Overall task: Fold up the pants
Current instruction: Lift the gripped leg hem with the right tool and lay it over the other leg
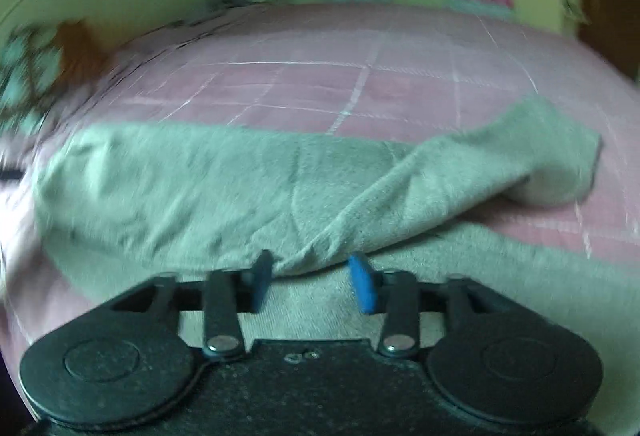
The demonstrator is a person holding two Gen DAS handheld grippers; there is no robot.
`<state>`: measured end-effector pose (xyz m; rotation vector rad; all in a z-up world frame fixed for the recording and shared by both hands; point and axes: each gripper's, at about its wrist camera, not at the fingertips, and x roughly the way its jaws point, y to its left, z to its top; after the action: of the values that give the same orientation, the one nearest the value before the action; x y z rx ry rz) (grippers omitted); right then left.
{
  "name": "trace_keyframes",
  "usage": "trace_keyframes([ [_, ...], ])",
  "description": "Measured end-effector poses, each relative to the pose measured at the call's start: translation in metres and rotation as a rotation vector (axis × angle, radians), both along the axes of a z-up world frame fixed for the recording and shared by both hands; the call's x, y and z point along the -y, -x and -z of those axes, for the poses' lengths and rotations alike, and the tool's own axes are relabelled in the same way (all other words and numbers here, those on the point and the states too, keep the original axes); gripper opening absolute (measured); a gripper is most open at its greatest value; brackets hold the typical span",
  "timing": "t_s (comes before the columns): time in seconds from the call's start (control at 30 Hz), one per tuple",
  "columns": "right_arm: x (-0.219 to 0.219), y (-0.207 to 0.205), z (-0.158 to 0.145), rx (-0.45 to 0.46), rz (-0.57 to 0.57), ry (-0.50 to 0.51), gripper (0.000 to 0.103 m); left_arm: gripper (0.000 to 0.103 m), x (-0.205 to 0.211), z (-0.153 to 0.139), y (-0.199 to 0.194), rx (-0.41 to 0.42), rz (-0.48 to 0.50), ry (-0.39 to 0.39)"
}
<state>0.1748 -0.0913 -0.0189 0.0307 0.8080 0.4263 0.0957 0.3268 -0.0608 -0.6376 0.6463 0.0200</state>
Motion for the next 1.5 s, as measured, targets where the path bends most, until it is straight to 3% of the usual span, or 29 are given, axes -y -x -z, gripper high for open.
trace_keyframes([
  [0.03, -0.001, -0.005, 0.003, -0.043, 0.030, -0.022, 0.063, 0.056, -0.002, 0.003, 0.000, -0.008, -0.012, 0.054],
  [0.1, -0.003, -0.018, 0.013, -0.130, 0.084, -0.081, 0.063, 0.056, -0.001, 0.007, 0.003, -0.028, -0.028, 0.105],
  [0.27, -0.001, -0.032, 0.035, -0.240, 0.176, -0.141, 0.060, 0.055, 0.000, 0.021, -0.006, -0.075, -0.051, 0.152],
  [0.53, 0.007, -0.035, 0.043, -0.244, 0.218, -0.143, 0.047, 0.051, 0.004, 0.054, -0.035, -0.081, -0.067, 0.239],
  [0.63, 0.008, -0.042, 0.047, -0.241, 0.229, -0.133, 0.044, 0.038, 0.003, 0.062, -0.039, -0.064, -0.104, 0.267],
  [0.67, 0.009, -0.044, 0.048, -0.242, 0.231, -0.131, 0.043, 0.028, 0.003, 0.063, -0.039, -0.063, -0.122, 0.260],
  [0.7, 0.003, -0.051, 0.051, -0.241, 0.234, -0.127, 0.040, 0.025, 0.003, 0.062, -0.039, -0.055, -0.128, 0.244],
  [0.77, 0.005, -0.055, 0.052, -0.228, 0.248, -0.121, 0.009, 0.023, 0.005, 0.053, -0.043, -0.046, -0.113, 0.205],
  [0.83, 0.011, -0.055, 0.051, -0.205, 0.249, -0.151, 0.008, 0.023, 0.005, 0.040, -0.047, -0.026, -0.091, 0.183],
  [0.97, 0.019, -0.021, 0.021, -0.056, 0.215, -0.216, 0.008, 0.023, -0.002, 0.003, -0.043, 0.024, -0.053, 0.135],
  [1.07, 0.024, 0.020, 0.007, 0.013, 0.172, -0.226, 0.008, 0.023, -0.010, 0.004, -0.039, -0.040, -0.014, 0.058],
  [1.13, 0.022, 0.039, 0.018, -0.003, 0.157, -0.212, 0.009, 0.023, -0.006, 0.024, -0.043, -0.160, 0.011, -0.019],
  [1.17, 0.019, 0.042, 0.033, -0.040, 0.153, -0.190, 0.009, 0.022, -0.005, 0.034, -0.042, -0.179, 0.013, -0.025],
  [1.23, 0.015, 0.038, 0.067, -0.140, 0.166, -0.176, 0.010, 0.023, -0.008, 0.037, -0.037, -0.161, -0.024, 0.016],
  [1.27, 0.016, 0.038, 0.071, -0.124, 0.176, -0.192, 0.010, 0.023, -0.007, 0.030, -0.035, -0.147, -0.034, 0.011],
  [1.37, 0.011, 0.039, 0.055, -0.094, 0.178, -0.179, 0.010, 0.023, 0.005, 0.007, -0.033, -0.105, -0.010, -0.081],
  [1.43, 0.007, 0.047, 0.035, -0.014, 0.144, -0.161, 0.010, 0.023, 0.015, 0.008, -0.038, -0.166, 0.010, -0.172],
  [1.5, 0.007, 0.041, 0.036, -0.037, 0.131, -0.125, 0.013, 0.025, 0.025, 0.015, -0.043, -0.231, 0.035, -0.255],
])
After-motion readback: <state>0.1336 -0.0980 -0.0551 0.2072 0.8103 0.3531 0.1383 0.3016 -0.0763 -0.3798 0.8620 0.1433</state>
